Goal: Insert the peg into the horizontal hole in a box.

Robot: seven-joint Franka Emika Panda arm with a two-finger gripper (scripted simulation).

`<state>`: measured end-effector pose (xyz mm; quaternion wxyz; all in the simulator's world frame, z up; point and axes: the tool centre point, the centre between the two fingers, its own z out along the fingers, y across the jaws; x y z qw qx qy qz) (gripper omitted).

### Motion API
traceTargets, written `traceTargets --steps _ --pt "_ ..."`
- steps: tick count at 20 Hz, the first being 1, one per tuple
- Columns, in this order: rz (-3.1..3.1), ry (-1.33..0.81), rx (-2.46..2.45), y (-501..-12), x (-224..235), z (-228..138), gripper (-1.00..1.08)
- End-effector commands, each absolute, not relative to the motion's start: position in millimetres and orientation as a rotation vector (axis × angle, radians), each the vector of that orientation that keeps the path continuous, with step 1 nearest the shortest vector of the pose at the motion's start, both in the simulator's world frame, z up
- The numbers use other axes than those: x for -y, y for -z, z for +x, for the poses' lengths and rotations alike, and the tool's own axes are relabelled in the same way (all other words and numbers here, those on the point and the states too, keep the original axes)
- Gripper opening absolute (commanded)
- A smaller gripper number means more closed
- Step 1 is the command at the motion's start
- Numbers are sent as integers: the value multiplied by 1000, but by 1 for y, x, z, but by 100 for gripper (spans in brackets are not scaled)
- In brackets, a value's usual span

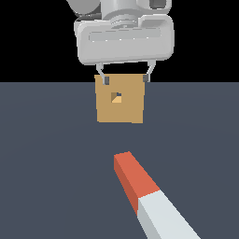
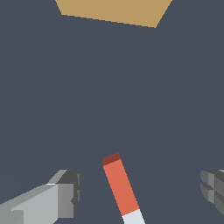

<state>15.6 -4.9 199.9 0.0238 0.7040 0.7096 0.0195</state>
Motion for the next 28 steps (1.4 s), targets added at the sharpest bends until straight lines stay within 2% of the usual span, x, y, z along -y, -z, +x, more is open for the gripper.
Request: traceTargets --steps 1,14,28 --pt "2179 -60 -2196 -200 5 16 100" --pt "2124 -52 -2259 -180 37 17 100" --pt "1940 -25 -2448 -119 137 33 100"
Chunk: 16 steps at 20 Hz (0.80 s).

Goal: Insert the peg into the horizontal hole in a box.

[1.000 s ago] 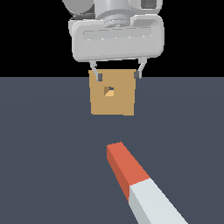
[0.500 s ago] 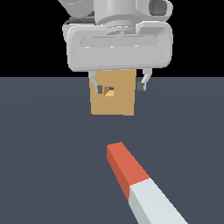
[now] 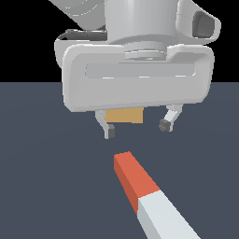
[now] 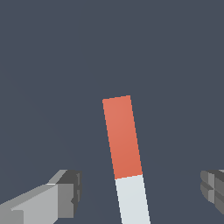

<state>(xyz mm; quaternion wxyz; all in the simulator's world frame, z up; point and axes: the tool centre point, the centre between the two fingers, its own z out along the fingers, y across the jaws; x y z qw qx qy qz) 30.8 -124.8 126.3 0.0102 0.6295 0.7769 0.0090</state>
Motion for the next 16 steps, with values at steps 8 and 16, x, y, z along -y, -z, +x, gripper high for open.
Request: traceTargets --steps 8,16 --pt "1839 -10 -2540 -87 186 50 100" --pt "1785 -1 -2584 -71 210 61 100"
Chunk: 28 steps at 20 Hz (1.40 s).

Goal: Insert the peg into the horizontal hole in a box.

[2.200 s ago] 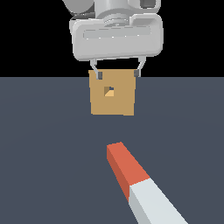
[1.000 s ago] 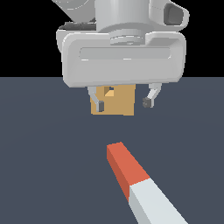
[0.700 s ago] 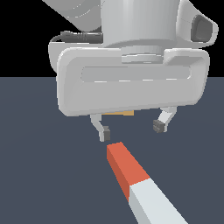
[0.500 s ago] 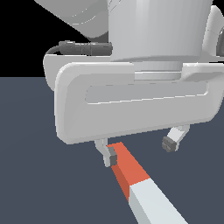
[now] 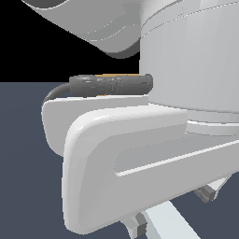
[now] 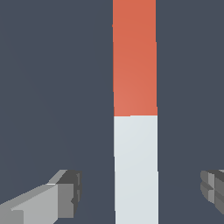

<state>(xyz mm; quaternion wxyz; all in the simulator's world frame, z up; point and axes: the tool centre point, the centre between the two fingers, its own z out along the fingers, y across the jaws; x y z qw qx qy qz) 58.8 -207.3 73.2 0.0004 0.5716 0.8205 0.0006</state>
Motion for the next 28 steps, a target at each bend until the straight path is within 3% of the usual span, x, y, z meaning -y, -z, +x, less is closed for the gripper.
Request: traceTargets --steps 1,15,28 --pt "1782 -1 -2587 -70 212 62 100" --pt "1778 0 -2590 -66 214 63 100" --pt "1778 0 -2590 -18 213 62 100"
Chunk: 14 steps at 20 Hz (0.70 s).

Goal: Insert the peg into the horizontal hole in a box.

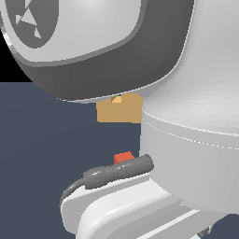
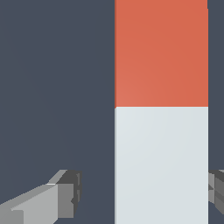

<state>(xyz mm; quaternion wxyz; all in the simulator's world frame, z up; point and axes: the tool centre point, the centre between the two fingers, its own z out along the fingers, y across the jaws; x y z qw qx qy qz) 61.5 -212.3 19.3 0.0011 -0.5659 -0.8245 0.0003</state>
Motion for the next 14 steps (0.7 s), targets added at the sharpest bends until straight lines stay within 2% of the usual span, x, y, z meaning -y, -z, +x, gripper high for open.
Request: traceTargets --steps 1,3,4,14 --pt "-1778 0 2590 -18 213 63 100" --pt "-1778 0 2590 -19 213 63 100" --pt "-1778 0 2590 -19 213 63 -100" --pt "-1778 0 2590 -19 213 63 -100"
